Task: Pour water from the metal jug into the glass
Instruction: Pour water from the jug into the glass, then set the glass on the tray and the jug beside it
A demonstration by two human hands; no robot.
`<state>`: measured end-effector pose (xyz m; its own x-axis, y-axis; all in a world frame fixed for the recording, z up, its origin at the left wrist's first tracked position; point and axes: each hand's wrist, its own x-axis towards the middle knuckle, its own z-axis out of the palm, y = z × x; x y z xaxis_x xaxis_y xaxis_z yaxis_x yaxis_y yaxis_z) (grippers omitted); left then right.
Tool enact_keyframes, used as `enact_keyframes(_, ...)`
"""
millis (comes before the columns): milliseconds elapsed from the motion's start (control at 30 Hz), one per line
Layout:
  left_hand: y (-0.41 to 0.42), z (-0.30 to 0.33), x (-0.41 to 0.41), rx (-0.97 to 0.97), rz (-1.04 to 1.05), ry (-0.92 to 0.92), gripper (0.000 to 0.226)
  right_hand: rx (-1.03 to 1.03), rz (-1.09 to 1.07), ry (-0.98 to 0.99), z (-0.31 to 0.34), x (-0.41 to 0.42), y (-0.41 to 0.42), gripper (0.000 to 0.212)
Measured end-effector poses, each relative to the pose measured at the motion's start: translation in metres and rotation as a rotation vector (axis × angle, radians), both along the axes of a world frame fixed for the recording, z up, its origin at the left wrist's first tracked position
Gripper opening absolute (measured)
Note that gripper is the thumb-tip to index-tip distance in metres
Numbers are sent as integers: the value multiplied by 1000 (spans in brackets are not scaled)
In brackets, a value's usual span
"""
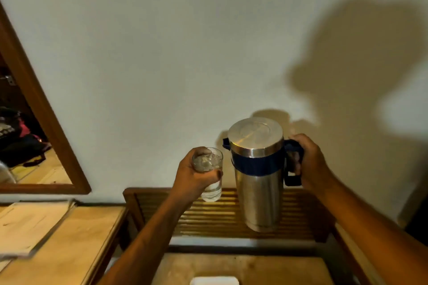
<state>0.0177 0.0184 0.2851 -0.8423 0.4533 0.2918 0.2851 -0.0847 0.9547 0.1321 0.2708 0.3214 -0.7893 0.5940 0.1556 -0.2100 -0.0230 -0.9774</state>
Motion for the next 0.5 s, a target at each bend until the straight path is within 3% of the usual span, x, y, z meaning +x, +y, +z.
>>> enact_keyframes(133,1,-87,3,-92,0,-164,60,-238,-110,-77,-96,8,0,38)
enact_keyframes(267,0,-191,15,-196,68,-284,65,-400,-165,-162,-213,16,0,53)
enact_keyframes(500,7,-363,33,-404,146,-347,69,-384,-234,-318,-381,36,4,35)
